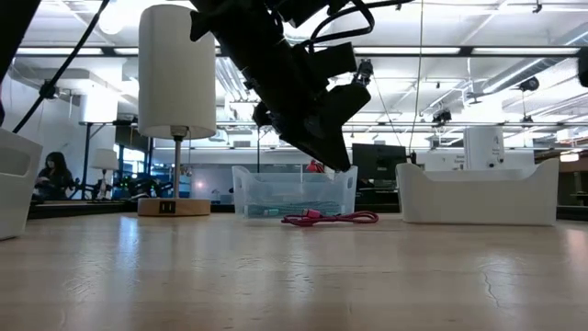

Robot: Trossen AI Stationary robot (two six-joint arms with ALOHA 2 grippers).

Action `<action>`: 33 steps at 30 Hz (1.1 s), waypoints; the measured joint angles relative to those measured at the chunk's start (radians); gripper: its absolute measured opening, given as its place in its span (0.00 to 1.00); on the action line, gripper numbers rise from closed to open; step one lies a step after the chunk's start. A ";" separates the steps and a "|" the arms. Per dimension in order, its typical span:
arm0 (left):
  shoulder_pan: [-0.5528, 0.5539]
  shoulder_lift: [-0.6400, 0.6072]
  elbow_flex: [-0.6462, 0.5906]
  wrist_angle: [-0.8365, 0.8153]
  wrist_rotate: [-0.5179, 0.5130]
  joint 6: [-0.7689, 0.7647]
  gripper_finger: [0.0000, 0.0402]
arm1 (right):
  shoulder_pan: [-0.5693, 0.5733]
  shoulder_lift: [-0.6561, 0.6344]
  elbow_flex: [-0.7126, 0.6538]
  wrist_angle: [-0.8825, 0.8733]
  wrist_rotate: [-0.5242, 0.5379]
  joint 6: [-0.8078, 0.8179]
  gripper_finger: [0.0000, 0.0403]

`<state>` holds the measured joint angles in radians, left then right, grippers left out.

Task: Pick & Place USB Port
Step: Put the blue USB cable into the transparent bin

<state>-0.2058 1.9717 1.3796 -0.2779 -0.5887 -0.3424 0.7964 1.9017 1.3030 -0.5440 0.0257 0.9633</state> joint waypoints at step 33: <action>-0.036 0.000 0.000 -0.010 0.155 0.008 0.26 | 0.020 0.320 0.380 -0.482 0.076 0.163 0.33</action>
<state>-0.2414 1.9720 1.3796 -0.2877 -0.4338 -0.3344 0.8162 2.2217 1.6829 -1.0260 0.1017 1.1265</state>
